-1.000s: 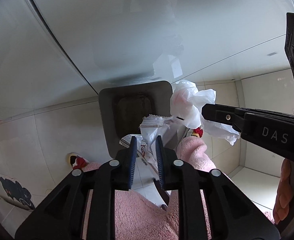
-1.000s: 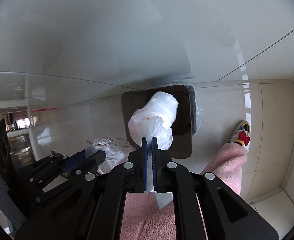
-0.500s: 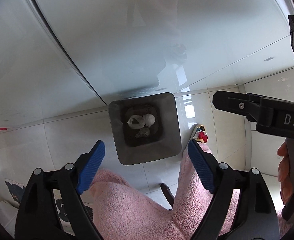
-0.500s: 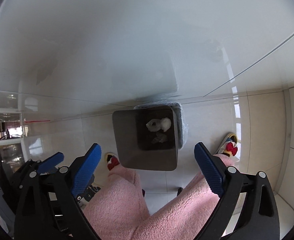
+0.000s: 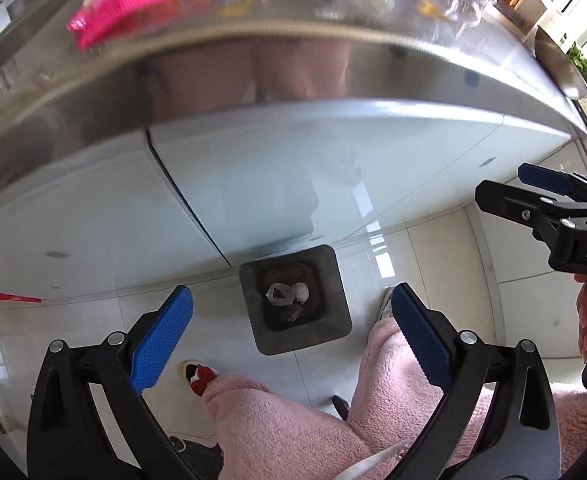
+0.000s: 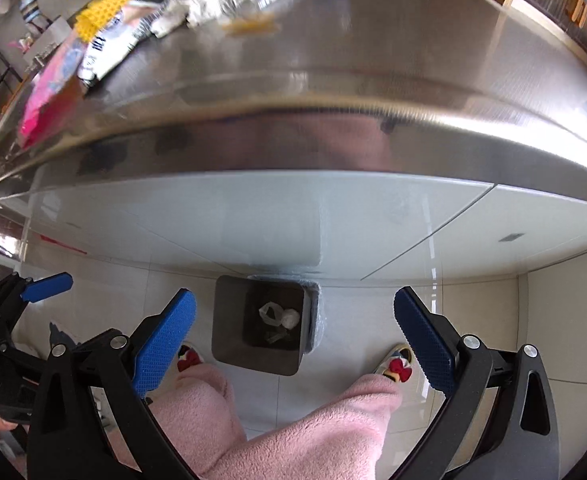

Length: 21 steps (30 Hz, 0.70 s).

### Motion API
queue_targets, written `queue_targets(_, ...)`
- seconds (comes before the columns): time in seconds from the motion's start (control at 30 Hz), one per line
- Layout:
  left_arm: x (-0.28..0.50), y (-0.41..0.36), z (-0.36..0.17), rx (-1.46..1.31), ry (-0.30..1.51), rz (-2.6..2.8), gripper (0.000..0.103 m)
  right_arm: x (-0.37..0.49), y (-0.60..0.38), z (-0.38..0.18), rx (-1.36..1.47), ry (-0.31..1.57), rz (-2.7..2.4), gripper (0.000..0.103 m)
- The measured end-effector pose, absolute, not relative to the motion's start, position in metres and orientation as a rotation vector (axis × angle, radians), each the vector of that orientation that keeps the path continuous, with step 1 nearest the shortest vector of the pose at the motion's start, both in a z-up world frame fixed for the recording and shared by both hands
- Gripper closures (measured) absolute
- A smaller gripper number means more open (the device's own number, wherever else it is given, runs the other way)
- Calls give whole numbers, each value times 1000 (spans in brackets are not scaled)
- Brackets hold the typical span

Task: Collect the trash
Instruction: 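Grasp the clear plastic bottle with the right tool while the left grasps the pink wrapper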

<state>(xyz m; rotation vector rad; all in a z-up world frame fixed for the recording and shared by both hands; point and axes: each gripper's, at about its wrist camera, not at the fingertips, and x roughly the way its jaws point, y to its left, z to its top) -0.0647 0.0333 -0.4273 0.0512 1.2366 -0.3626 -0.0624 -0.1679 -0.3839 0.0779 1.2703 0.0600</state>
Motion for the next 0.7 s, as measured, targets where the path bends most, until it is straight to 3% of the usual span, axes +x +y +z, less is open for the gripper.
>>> queue_targets(0.37, -58, 53, -306, 21, 1023, -284, 9, -51, -173, -280, 159, 1025, 84, 3)
queue_targets(0.7, -7, 61, -260, 46, 910, -239, 8, -1, -208, -230, 206, 977, 9, 3)
